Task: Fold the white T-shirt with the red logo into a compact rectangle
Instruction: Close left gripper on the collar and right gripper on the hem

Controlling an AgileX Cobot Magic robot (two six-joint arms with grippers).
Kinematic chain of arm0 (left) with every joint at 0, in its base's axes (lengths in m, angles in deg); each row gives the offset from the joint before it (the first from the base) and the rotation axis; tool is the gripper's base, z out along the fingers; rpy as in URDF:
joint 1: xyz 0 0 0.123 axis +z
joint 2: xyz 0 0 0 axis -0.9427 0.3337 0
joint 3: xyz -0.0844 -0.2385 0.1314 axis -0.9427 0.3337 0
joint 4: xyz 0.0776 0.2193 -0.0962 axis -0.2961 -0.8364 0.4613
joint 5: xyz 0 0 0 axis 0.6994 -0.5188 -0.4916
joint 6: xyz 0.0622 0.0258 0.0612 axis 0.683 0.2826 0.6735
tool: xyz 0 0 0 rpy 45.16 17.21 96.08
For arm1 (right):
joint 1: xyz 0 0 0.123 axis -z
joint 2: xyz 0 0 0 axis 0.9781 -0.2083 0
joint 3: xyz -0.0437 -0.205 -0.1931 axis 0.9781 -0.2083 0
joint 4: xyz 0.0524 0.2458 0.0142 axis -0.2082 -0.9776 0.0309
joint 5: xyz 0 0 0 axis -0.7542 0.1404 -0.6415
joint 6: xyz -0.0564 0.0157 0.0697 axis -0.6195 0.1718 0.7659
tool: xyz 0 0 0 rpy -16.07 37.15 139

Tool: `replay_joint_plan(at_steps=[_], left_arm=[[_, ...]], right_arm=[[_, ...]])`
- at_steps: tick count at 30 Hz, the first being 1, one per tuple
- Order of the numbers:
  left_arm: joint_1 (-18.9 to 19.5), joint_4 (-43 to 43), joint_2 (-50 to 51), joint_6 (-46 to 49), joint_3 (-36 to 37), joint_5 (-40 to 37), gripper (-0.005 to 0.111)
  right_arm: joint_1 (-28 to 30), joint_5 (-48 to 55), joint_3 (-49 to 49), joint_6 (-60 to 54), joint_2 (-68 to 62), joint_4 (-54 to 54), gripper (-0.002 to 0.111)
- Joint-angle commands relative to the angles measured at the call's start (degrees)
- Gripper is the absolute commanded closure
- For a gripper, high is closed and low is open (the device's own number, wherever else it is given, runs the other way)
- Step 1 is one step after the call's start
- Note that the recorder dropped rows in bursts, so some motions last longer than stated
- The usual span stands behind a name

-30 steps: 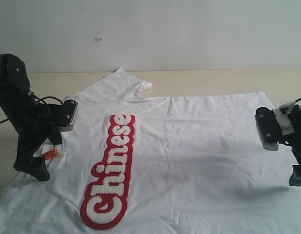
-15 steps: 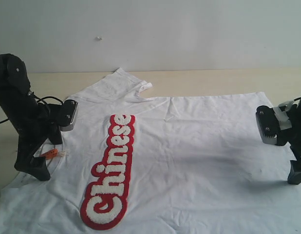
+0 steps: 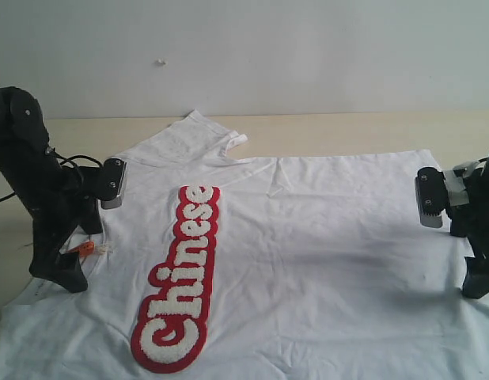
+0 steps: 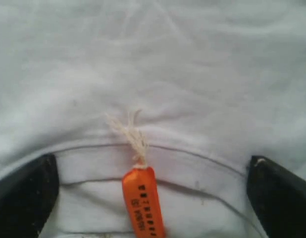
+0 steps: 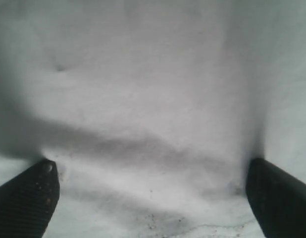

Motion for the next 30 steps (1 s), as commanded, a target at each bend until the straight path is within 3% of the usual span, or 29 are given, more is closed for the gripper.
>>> replay_joint_plan(at_steps=[1,5,8,21,30], left_arm=[[0.0,1.3,1.2,-0.2,0.2,-0.7,0.005],[0.0,1.3,1.2,-0.3,0.2,-0.7,0.005],[0.0,1.3,1.2,-0.4,0.2,-0.7,0.005],[0.0,1.2,5.1,-5.8,0.2,-0.9,0.008],[0.0,1.2,5.7,-9.5,-0.2,-3.9,0.03]], right_arm=[[0.2,-2.0,-0.6,0.4,-2.0,1.7,0.036],[0.2,-2.0,-0.6,0.4,-2.0,1.7,0.083],[0.2,-2.0,-0.6,0.4,-2.0,1.7,0.108],[0.2,-2.0,-0.6,1.6,-2.0,1.5,0.108],[0.2,-2.2,-0.6,1.9,-2.0,1.5,0.108]])
